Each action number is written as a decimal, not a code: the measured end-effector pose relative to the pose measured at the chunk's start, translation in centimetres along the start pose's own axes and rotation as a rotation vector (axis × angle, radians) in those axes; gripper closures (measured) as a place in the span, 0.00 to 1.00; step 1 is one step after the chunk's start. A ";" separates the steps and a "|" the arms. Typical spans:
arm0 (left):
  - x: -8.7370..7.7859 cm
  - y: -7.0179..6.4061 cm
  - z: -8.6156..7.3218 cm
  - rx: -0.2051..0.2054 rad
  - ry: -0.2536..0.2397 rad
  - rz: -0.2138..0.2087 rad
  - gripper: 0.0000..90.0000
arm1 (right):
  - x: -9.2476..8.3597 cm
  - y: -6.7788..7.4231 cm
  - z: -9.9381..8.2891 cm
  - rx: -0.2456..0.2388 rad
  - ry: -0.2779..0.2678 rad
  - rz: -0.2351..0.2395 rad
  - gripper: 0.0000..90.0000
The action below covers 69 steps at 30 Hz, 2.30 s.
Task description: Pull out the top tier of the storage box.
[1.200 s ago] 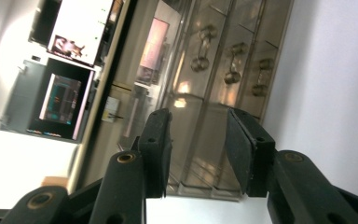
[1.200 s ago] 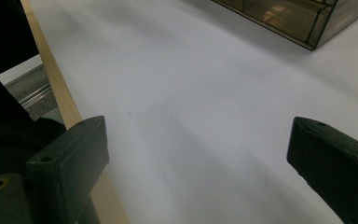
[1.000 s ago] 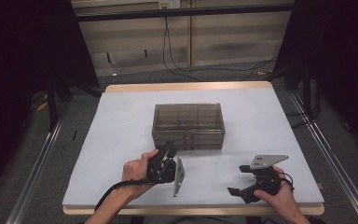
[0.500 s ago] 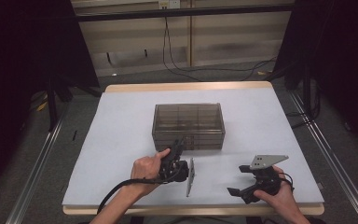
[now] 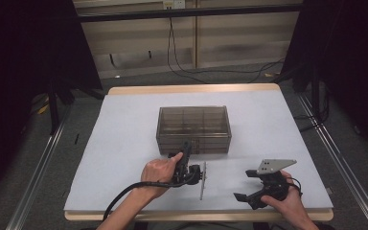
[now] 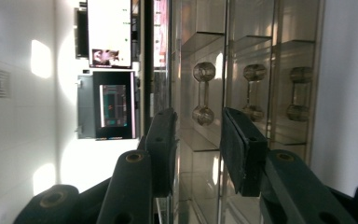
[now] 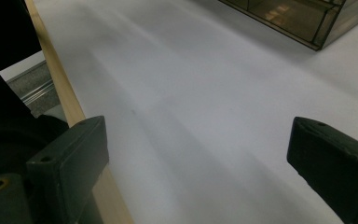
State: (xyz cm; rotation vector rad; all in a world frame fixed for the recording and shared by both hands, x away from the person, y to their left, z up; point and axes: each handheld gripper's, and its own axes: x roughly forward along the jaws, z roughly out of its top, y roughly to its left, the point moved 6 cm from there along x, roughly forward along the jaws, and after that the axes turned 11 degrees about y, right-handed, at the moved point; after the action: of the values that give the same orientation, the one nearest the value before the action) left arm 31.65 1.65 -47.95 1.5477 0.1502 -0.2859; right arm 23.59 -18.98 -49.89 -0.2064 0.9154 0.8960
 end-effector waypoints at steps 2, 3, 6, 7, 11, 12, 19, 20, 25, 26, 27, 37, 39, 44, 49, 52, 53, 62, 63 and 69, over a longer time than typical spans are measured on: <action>0.2 0.0 0.2 0.008 0.009 0.012 0.73 | 0.0 0.0 0.0 0.000 0.000 -0.001 0.06; 0.3 -0.1 0.3 0.014 0.008 0.007 0.73 | 0.0 0.0 0.0 0.000 0.000 0.000 0.06; 0.4 -0.2 0.4 0.023 0.021 0.012 0.73 | 0.0 0.0 0.0 -0.002 0.000 0.000 0.06; 0.5 -0.2 0.6 0.031 0.023 0.022 0.74 | 0.0 0.0 0.0 -0.002 0.001 0.000 0.06; 0.6 -0.5 0.7 0.033 0.030 0.015 0.75 | 0.0 0.0 0.0 -0.002 0.001 0.000 0.06; 0.6 -0.5 0.7 0.029 0.036 0.018 0.76 | 0.0 0.0 0.0 -0.005 0.000 -0.002 0.06; 1.0 -0.8 0.9 0.021 0.037 0.050 0.76 | 0.0 0.1 0.0 -0.009 0.003 0.004 0.06; 1.1 -0.8 1.0 0.033 0.036 0.057 0.76 | 0.0 0.1 0.0 -0.009 0.003 0.003 0.06; 1.3 -0.8 0.9 0.036 0.044 0.072 0.81 | 0.1 0.2 0.0 -0.010 0.003 0.004 0.06; 1.3 -0.8 0.8 0.022 0.050 0.061 0.83 | 0.1 0.2 0.0 -0.010 0.003 0.005 0.06; 1.3 -0.8 0.8 0.022 0.050 0.061 0.84 | 0.1 0.2 0.0 -0.010 0.003 0.005 0.06; 1.3 -0.6 0.9 0.022 0.057 0.067 0.89 | 0.1 0.1 0.0 -0.012 0.005 0.006 0.06; 1.2 -0.6 0.9 0.020 0.055 0.067 0.89 | 0.1 0.2 0.0 -0.014 0.005 0.006 0.06; 1.2 -0.6 0.8 0.007 0.052 0.058 0.90 | 0.1 0.2 0.0 -0.013 0.005 0.006 0.06; 1.0 -0.6 0.9 0.009 0.045 0.059 0.90 | 0.1 0.2 0.0 -0.014 0.006 0.007 0.06; 0.9 -0.6 0.9 0.008 0.036 0.065 0.90 | 0.1 0.2 0.0 -0.015 0.005 0.006 0.06; 0.9 -0.6 0.9 0.008 0.036 0.065 0.90 | 0.1 0.2 0.0 -0.016 0.006 0.005 0.06; 0.4 -0.7 0.7 0.002 0.032 0.050 0.90 | 0.1 0.3 0.0 -0.021 0.009 0.006 0.06; 0.3 -0.8 0.7 0.001 0.030 0.048 0.90 | 0.1 0.3 0.0 -0.021 0.009 0.006 0.06; 0.1 -0.7 0.8 0.012 0.022 0.059 0.90 | 0.1 0.3 0.0 -0.020 0.010 0.006 0.06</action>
State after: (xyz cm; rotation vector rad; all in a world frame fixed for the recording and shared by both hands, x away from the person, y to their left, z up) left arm 31.45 0.87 -48.63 1.5646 0.1196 -0.2238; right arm 23.40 -18.76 -49.94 -0.2255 0.9167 0.9111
